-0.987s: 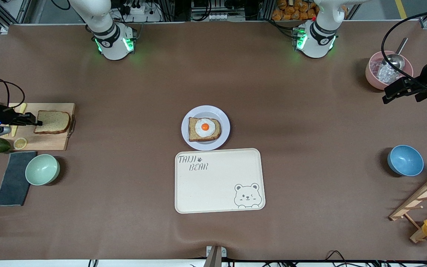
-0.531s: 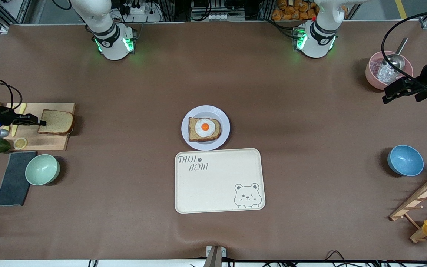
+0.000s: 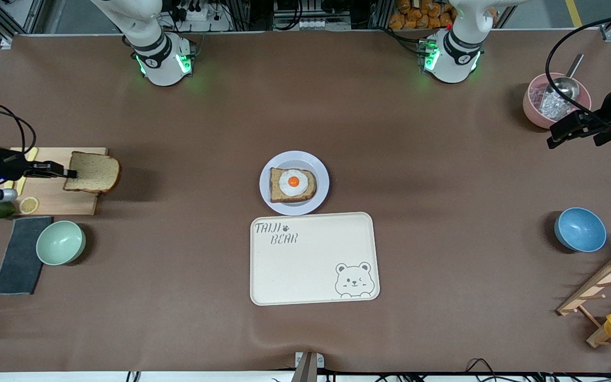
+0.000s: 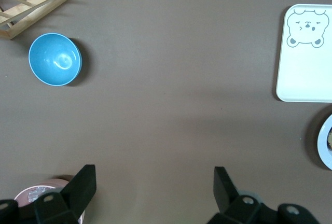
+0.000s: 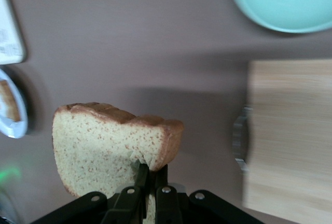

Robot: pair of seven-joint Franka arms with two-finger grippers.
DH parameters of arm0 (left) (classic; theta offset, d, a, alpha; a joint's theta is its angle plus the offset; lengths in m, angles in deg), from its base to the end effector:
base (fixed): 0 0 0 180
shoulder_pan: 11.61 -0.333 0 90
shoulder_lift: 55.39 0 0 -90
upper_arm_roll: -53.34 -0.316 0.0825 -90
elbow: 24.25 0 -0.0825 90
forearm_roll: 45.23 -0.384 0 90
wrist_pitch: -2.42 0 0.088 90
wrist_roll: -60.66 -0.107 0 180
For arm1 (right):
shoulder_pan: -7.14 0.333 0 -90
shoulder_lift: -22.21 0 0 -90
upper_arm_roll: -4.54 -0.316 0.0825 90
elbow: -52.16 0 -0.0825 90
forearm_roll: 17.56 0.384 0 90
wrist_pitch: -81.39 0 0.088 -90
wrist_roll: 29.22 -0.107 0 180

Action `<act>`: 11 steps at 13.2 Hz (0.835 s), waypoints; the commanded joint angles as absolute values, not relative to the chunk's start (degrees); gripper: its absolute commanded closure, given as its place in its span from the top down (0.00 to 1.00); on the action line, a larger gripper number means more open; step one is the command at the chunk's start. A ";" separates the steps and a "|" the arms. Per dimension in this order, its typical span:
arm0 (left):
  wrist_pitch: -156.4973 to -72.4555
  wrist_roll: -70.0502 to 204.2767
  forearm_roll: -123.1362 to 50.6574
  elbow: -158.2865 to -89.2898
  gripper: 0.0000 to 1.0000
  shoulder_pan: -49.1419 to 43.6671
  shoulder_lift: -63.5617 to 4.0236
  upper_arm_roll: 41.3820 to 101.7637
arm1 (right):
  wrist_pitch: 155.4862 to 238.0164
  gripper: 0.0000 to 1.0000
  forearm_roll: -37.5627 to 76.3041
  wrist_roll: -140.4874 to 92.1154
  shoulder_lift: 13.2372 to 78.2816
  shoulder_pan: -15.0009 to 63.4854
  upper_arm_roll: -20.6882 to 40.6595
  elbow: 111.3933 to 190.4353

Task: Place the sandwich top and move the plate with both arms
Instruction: 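Carry the bread slice with the right gripper over the egg sandwich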

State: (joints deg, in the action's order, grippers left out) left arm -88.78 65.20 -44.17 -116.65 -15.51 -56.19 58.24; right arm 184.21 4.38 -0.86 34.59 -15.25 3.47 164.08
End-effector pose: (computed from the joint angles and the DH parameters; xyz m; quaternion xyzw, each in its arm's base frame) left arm 0.5514 -0.0119 0.6142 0.9995 0.0311 -0.0039 0.0085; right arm 0.5314 -0.1737 0.3492 -0.9670 0.0166 0.0920 0.2370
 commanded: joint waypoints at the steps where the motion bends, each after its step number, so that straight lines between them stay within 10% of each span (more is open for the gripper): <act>1: -88.98 65.14 -43.39 -116.36 1.00 -15.92 -55.92 58.43 | 184.84 0.00 7.39 -8.53 27.93 -8.96 4.10 168.96; 11: -89.07 65.14 -43.39 -116.36 1.00 -15.92 -55.92 58.43 | 205.30 0.00 18.65 -32.16 21.33 19.59 4.10 178.89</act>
